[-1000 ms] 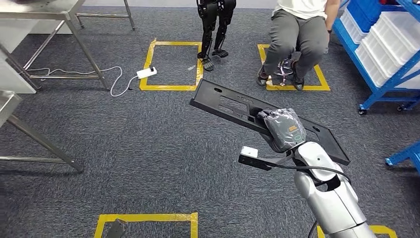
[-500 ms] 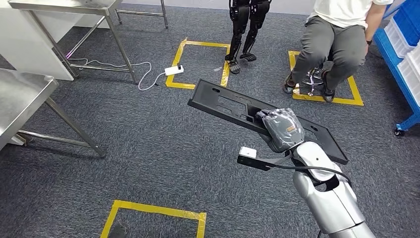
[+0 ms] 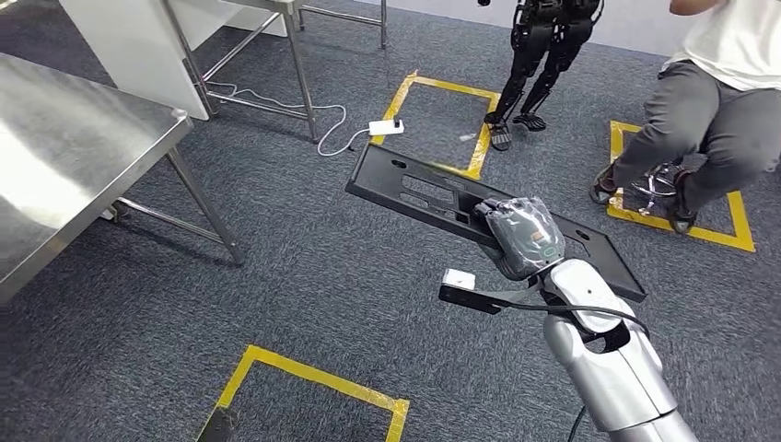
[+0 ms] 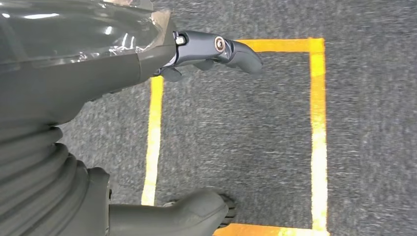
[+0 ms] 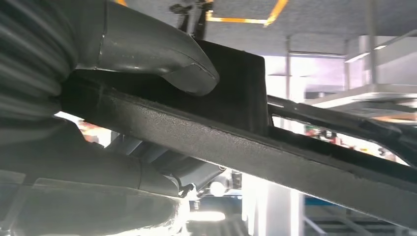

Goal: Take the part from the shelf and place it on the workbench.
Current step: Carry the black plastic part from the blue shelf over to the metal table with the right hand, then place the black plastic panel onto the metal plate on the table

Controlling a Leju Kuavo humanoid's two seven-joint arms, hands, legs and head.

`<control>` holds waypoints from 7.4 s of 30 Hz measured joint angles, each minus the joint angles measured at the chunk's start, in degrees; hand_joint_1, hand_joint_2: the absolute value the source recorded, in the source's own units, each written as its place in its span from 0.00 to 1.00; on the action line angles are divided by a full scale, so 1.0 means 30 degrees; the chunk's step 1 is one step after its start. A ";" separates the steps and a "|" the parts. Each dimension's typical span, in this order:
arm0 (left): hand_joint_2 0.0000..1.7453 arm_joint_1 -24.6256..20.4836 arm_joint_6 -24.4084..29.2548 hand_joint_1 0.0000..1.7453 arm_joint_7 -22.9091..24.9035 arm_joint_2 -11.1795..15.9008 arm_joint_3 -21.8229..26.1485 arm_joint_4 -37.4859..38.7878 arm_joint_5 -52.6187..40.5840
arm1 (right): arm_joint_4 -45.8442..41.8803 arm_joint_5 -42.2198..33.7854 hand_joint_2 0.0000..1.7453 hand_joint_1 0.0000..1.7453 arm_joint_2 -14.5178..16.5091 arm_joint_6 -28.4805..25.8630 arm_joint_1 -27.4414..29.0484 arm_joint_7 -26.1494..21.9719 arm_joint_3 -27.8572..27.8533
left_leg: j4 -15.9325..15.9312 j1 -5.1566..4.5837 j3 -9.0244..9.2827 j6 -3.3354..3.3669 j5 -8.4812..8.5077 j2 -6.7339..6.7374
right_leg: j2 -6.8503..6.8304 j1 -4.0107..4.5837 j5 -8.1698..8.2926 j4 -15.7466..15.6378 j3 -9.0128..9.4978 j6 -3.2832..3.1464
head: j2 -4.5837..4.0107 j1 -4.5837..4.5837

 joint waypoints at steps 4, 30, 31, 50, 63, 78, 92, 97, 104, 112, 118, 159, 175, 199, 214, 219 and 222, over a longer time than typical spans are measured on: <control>1.00 -0.0003 0.0043 0.00 0.0129 0.0011 0.0029 0.0000 -0.0195 | -0.0042 -0.0011 1.00 0.95 -0.0044 0.0000 0.0016 0.0004 0.0040 | 0.0272 0.0051 -0.0247 -0.0446 -0.0007 -0.0955 | 0.1235 -0.0333 0.1521 -0.4097 0.1890 0.0407 | 0.0000 0.0011; 1.00 -0.0111 -0.0166 0.00 0.0037 -0.0169 0.0361 -0.0015 -0.0909 | -0.0242 -0.0927 1.00 0.95 -0.0714 -0.0006 -0.0334 -0.0086 -0.0228 | 0.0016 -0.0129 0.0114 0.0396 -0.0148 0.0241 | -0.0063 0.0109 -0.0221 0.0723 -0.0575 -0.0052 | 0.0000 -0.0091; 1.00 -0.0123 -0.0184 0.00 0.0004 -0.0211 0.0384 -0.0016 -0.0900 | -0.0240 -0.1091 1.00 0.95 -0.0736 0.0002 -0.0446 -0.0031 -0.0378 | 0.0052 -0.0099 0.0124 0.0355 -0.0159 -0.0028 | 0.0040 0.0014 0.0345 -0.0371 -0.0140 0.0162 | 0.0000 -0.0091; 1.00 -0.0390 -0.0195 0.00 0.0173 -0.0437 0.0838 -0.0042 -0.0920 | -0.0211 -0.1632 1.00 0.95 -0.1213 0.0184 -0.1149 -0.0517 -0.1920 | 0.1073 -0.0322 -0.0320 -0.0178 -0.0648 0.2480 | -0.1581 0.0265 0.1812 -0.4304 0.1778 -0.0674 | 0.0000 -0.0297; 1.00 -0.0598 -0.0135 0.00 0.0344 -0.0496 0.0883 -0.0091 -0.0985 | -0.0113 -0.1783 1.00 0.95 -0.1334 0.0091 -0.1255 -0.0559 -0.2245 | 0.0178 -0.0413 0.0013 0.0262 -0.0387 0.1824 | -0.1628 0.0339 0.1336 -0.3768 0.1650 -0.0404 | 0.0000 -0.0293; 1.00 -0.0728 0.0224 0.00 0.0532 -0.0849 0.1687 -0.0140 -0.0878 | 0.0248 -0.1450 1.00 0.95 -0.1803 -0.0417 -0.0902 -0.0900 -0.2958 | 0.3863 -0.0067 -0.1986 -0.0507 -0.1460 0.1460 | -0.1201 0.0066 0.1916 -0.4284 0.1674 -0.0700 | 0.0000 -0.0357; 1.00 -0.0852 0.0001 0.00 0.0953 -0.0863 0.1801 -0.0160 -0.1482 | 0.0251 -0.1322 1.00 0.95 -0.1945 -0.0663 -0.0043 -0.0661 -0.3153 | -0.0190 -0.0178 0.0168 0.0422 -0.0070 0.0177 | -0.0065 -0.0004 0.0033 0.0496 -0.0605 -0.0009 | 0.0000 -0.0229; 1.00 -0.0826 0.0014 0.00 0.0843 -0.0874 0.1847 -0.0160 -0.1439 | 0.0311 -0.1162 1.00 0.95 -0.1862 -0.0678 0.0007 -0.0754 -0.3115 | 0.0326 -0.0110 -0.0111 -0.0136 -0.0312 -0.1023 | 0.0880 -0.0339 0.1876 -0.4084 0.1510 0.0434 | 0.0000 -0.0179; 1.00 -0.0735 0.0120 0.00 0.0918 -0.0834 0.1943 -0.0153 -0.1592 | 0.0541 -0.0976 1.00 0.95 -0.1559 -0.0687 -0.0286 -0.0807 -0.2980 | 0.3806 -0.0076 -0.1965 -0.0705 -0.2054 0.0970 | -0.0400 -0.0188 0.1856 -0.4137 0.1657 -0.0532 | 0.0000 -0.0456; 1.00 -0.0833 0.0169 0.00 0.0874 -0.0714 0.2067 -0.0166 -0.1701 | 0.1356 -0.0781 1.00 0.95 -0.0996 -0.0288 -0.1361 -0.1257 -0.2513 | 0.0698 -0.0620 -0.0512 0.0177 -0.0378 0.2789 | -0.2030 0.0297 0.1586 -0.4137 0.1832 -0.0661 | 0.0000 -0.0441; 1.00 -0.1059 0.0009 0.00 0.0641 -0.0697 0.2415 -0.0175 -0.1655 | 0.2486 -0.0333 1.00 0.95 0.0516 0.0233 -0.3542 -0.1581 -0.0597 | -0.0134 -0.0399 -0.0093 0.0480 0.0015 0.1697 | -0.0906 0.0324 0.0711 -0.2500 0.1136 -0.0476 | 0.0000 -0.0415; 1.00 -0.0295 -0.0678 0.00 0.0373 -0.0508 0.3275 -0.0160 -0.2016 | 0.4630 0.1042 1.00 0.95 0.0385 -0.0066 -0.3618 -0.0530 0.0394 | -0.0714 -0.0502 0.2530 0.0060 -0.1986 0.0468 | -0.0130 -0.0110 0.3670 -0.4824 0.0024 0.0602 | 0.0000 -0.0546; 1.00 -0.0333 -0.0452 0.00 0.0464 -0.0437 0.3699 -0.0149 -0.2094 | 0.5481 0.2880 1.00 0.95 0.1193 -0.0220 -0.4347 0.1185 0.0807 | -0.0360 -0.0520 -0.0760 0.0305 0.0868 0.1121 | 0.0147 0.0012 0.1325 -0.5171 0.2987 -0.0442 | 0.0000 -0.0615; 1.00 -0.0335 -0.0605 0.00 0.0501 -0.0388 0.4357 -0.0153 -0.2335 | 0.6483 0.5925 1.00 0.95 0.0388 -0.0488 -0.4533 0.4615 -0.2490 | 0.5421 -0.0024 -0.2626 -0.0674 -0.2524 0.1253 | 0.0154 -0.0170 0.2200 -0.4631 0.1732 -0.0644 | 0.0000 -0.0768; 1.00 -0.0372 -0.0846 0.00 0.0453 -0.0335 0.4666 -0.0153 -0.2608 | 0.6584 0.6346 1.00 0.95 -0.0486 0.0349 -0.3970 0.5475 -0.4523 | -0.0502 -0.0342 0.0587 0.0681 -0.0370 0.1147 | 0.0048 0.0051 0.0186 0.0651 -0.1087 -0.0105 | 0.0000 -0.0736; 1.00 -0.0341 -0.0967 0.00 0.0248 -0.0445 0.4686 -0.0153 -0.2623 | 0.6720 0.6360 1.00 0.95 -0.0688 0.0339 -0.3929 0.5332 -0.4888 | -0.0186 -0.0483 0.1169 0.0334 -0.1255 0.1042 | 0.0003 -0.0014 0.2862 -0.4409 0.0731 0.0372 | 0.0000 -0.0701; 1.00 -0.0346 -0.1049 0.00 0.0199 -0.0441 0.4728 -0.0157 -0.2652 | 0.7142 0.6306 1.00 0.95 -0.0894 0.0251 -0.4104 0.5042 -0.5078 | -0.0069 -0.0477 0.1212 0.0099 -0.1625 0.1054 | 0.0047 0.0017 0.2698 -0.4683 0.1020 -0.0137 | 0.0000 -0.0737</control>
